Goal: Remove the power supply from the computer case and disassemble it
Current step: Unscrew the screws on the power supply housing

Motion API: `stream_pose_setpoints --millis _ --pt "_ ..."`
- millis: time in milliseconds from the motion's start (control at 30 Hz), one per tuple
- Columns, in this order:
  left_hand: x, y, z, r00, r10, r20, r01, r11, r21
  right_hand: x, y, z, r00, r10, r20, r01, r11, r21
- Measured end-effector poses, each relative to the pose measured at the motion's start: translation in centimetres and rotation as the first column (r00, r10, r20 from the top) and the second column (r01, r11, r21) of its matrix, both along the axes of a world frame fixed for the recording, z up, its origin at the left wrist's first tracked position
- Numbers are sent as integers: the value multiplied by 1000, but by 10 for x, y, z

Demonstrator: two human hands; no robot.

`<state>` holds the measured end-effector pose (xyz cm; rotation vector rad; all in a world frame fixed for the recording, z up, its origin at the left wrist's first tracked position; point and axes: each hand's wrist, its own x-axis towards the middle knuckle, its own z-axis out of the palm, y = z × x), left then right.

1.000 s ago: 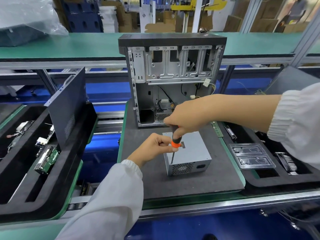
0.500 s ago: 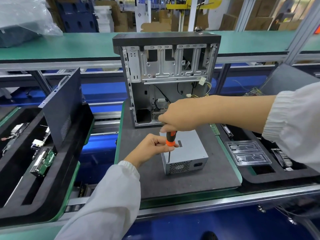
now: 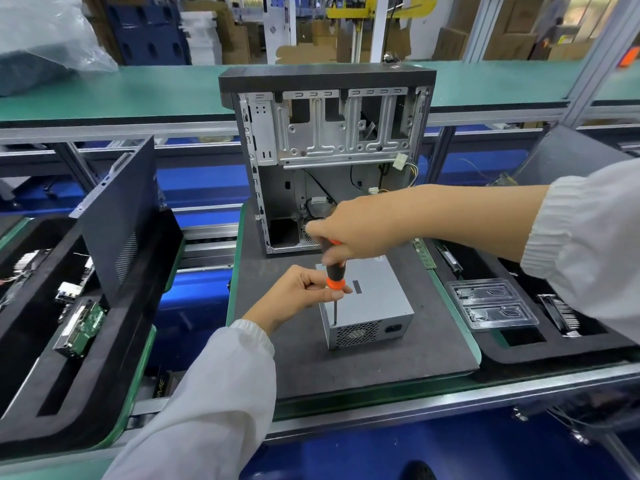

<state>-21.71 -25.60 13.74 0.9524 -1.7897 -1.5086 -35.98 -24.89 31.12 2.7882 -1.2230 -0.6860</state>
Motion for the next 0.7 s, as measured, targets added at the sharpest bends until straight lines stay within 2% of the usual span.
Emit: stream_pose_setpoints --millis 67,167,233,300,367,400,433,567,633,700 --pt "-1 0 -2 1000 -18 13 18 1000 -7 -2 0 7 999 32 33 -36 988 147" --pt "-4 1 -2 999 -27 -20 27 999 -17 -4 -1 9 999 21 50 -30 979 200" --pt "-5 1 -1 999 -19 -39 18 1000 -20 -5 -3 8 989 -122 83 101 970 222" --pt "-4 -1 -1 999 -20 -35 20 1000 -16 -2 -2 6 968 -247 33 243 964 108" --pt "-5 -2 -1 999 -27 -19 27 1000 -13 -1 -4 -1 984 -170 -45 166 982 -86" --pt "-5 -3 -2 999 -33 -21 33 999 -10 -1 -6 -4 991 -108 -76 99 989 -112" --pt "-5 -3 -4 999 -37 -26 37 999 -9 0 -6 -4 996 -51 -75 44 995 -87" --pt "-6 -4 -5 999 -32 -29 32 999 7 -5 -6 8 998 56 28 -60 982 181" --pt "-7 -3 -2 999 -27 -42 27 1000 13 -6 -7 9 998 22 53 -33 979 202" --pt "-7 -3 0 998 -32 -62 34 999 28 -6 -6 7 987 -143 70 132 981 141"
